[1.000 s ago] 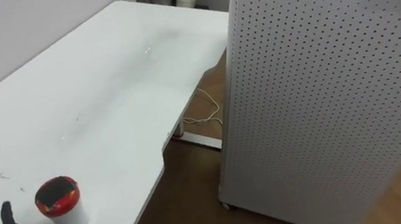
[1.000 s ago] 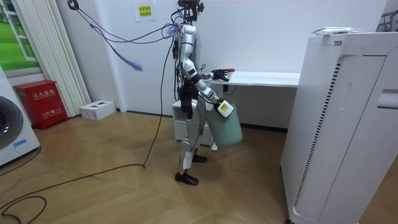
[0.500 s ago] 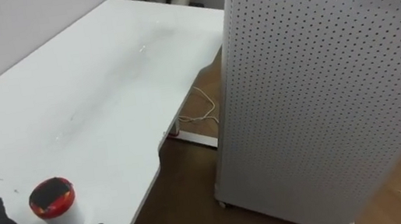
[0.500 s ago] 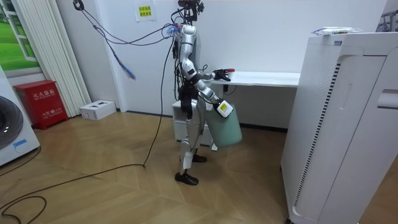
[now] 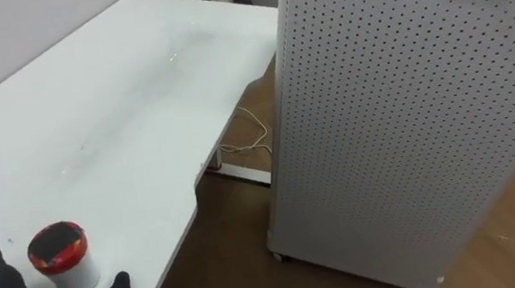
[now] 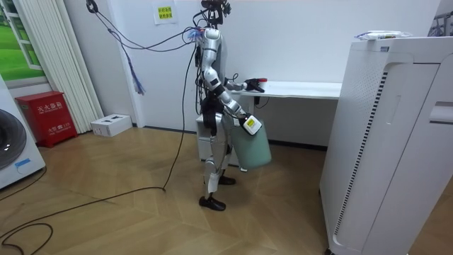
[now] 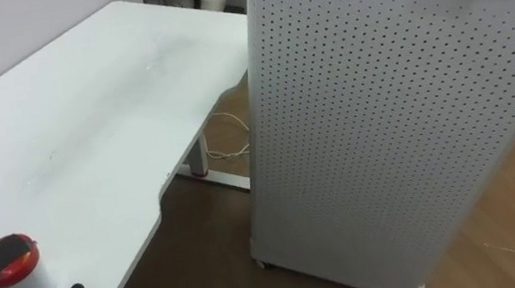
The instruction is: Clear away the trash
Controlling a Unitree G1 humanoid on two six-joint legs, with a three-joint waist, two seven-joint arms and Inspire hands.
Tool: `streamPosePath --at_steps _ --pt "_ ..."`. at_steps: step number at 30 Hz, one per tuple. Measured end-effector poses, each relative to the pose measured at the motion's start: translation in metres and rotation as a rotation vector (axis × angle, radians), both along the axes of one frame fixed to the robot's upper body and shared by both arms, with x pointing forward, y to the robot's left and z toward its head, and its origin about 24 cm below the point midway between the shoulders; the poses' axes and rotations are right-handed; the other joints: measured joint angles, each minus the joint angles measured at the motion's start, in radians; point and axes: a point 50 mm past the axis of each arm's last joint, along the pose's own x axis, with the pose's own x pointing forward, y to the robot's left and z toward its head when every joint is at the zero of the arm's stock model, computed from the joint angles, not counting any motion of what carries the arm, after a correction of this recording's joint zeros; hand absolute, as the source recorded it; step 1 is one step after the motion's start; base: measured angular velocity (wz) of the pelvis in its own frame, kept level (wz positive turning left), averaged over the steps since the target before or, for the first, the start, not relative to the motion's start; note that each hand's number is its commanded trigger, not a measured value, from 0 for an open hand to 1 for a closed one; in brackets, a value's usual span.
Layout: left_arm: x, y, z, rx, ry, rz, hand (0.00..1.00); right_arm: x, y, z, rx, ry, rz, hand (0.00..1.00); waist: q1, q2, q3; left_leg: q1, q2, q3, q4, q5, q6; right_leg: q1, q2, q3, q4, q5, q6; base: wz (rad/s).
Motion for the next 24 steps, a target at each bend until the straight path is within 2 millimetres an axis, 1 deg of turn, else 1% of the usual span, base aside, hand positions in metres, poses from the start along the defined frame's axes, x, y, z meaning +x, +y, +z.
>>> streamPosePath --at_steps 2,7,12,14,15,16,24 --pt "0.003 0.0 -0.001 0.0 0.006 0.001 0.0 -0.001 0.001 -0.001 -0.003 0.005 0.005 1.0 -0.005 0.005 0.0001 0.001 0.0 0.002 0.0 0.0 0.0 0.0 0.0 0.001 0.0 0.0 0.0 0.0" --pt "0.006 0.0 0.0 -0.001 0.008 0.002 0.0 -0.001 0.002 -0.001 -0.002 0.006 0.003 1.0 -0.02 0.005 0.0002 0.004 0.0 0.005 0.0 0.0 0.0 0.0 0.0 0.006 0.0 0.0 0.0 0.0" --pt "0.009 -0.001 0.001 -0.001 0.011 -0.004 0.0 -0.001 0.002 -0.001 -0.003 0.007 0.002 1.0 -0.024 0.005 0.0004 0.005 0.001 0.007 -0.001 0.0 0.0 -0.002 0.0 0.008 0.0 0.0 0.0 -0.01" --pt "0.011 -0.001 0.001 -0.004 0.012 -0.011 0.21 -0.001 0.002 -0.001 -0.003 0.006 0.002 1.0 -0.024 0.006 0.001 0.004 0.001 0.007 -0.001 0.0 0.0 -0.002 0.0 0.008 0.0 0.0 0.0 0.0" --pt "0.011 -0.001 0.001 -0.011 0.01 -0.012 0.5 -0.001 0.002 -0.001 -0.003 0.006 0.002 1.0 -0.024 0.006 0.0012 0.004 0.001 0.007 -0.001 0.0 0.0 -0.002 0.0 0.008 0.0 0.0 0.0 0.0" --pt "0.012 -0.001 0.002 -0.024 0.008 -0.012 1.0 -0.001 0.002 -0.001 -0.003 0.006 0.002 1.0 -0.024 0.007 0.0017 0.004 0.001 0.007 -0.001 0.0 0.0 -0.002 0.0 0.008 0.0 0.0 0.0 0.0" --pt "0.018 0.002 0.007 -0.036 -0.018 0.009 1.0 -0.001 0.001 -0.001 0.001 0.007 0.0 1.0 -0.026 0.009 0.0028 0.004 0.001 0.009 -0.01 0.0 0.0 -0.001 0.0 0.008 0.0 0.0 0.0 0.0"
